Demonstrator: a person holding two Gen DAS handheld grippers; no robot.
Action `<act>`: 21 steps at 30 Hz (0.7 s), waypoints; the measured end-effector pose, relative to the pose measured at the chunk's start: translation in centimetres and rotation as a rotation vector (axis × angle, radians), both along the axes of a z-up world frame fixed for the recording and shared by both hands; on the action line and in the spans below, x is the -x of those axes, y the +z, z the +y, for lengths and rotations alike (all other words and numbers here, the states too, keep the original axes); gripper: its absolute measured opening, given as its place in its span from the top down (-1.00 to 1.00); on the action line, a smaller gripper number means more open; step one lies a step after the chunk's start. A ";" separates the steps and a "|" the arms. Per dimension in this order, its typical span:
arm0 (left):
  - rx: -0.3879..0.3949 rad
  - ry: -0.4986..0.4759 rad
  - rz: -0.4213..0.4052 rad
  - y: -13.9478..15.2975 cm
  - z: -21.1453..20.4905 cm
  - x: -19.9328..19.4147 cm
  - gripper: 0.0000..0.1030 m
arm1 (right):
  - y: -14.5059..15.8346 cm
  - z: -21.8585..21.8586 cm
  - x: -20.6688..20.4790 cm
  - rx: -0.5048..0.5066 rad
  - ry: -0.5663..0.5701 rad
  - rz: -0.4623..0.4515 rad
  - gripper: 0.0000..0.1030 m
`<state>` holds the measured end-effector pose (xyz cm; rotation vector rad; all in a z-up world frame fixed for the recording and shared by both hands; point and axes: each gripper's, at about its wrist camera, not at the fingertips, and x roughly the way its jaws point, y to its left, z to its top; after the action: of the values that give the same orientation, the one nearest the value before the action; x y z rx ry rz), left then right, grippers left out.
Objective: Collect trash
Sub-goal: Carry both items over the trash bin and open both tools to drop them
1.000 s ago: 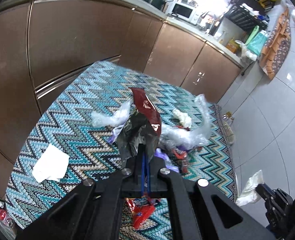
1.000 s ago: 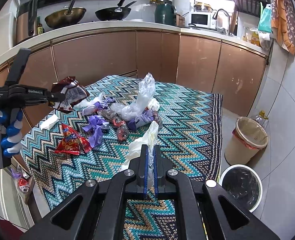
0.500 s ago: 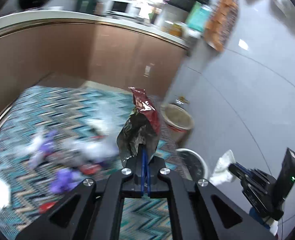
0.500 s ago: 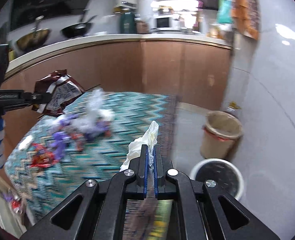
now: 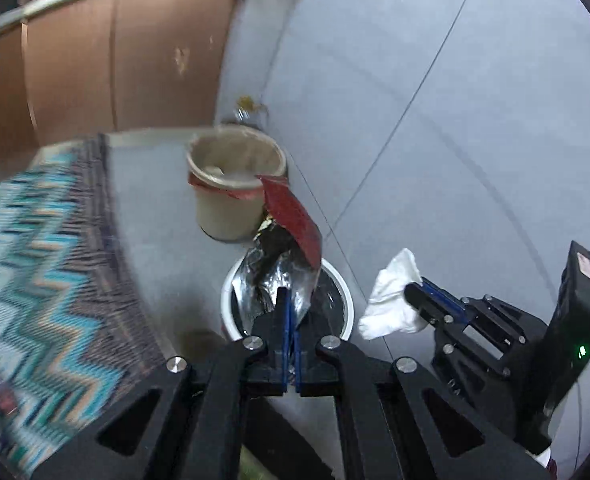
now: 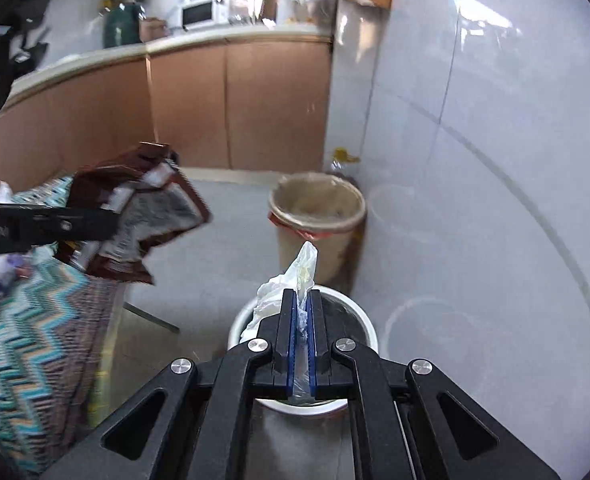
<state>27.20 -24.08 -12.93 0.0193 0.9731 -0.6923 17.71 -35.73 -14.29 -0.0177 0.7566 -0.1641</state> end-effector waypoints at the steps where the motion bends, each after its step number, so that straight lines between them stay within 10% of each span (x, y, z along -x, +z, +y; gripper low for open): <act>1: -0.013 -0.005 0.016 -0.9 -1.2 -0.6 0.98 | -1.2 -0.7 -0.9 -0.003 -0.012 0.022 0.90; 7: -0.052 -0.013 0.125 -6.5 -5.3 -3.7 0.93 | -6.2 -3.7 -4.4 -0.031 -0.056 0.100 0.76; 11: -0.065 -0.021 0.172 -9.1 -6.6 -5.4 0.89 | -8.7 -5.2 -5.6 -0.065 -0.086 0.129 0.29; 21: -0.060 -0.002 0.172 -10.4 -6.1 -6.2 0.80 | -9.5 -5.6 -5.2 -0.081 -0.128 0.162 0.29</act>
<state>33.39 -30.23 -23.30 0.0139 1.1596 -0.6743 22.93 -41.33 -23.80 0.0954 0.9264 -0.2555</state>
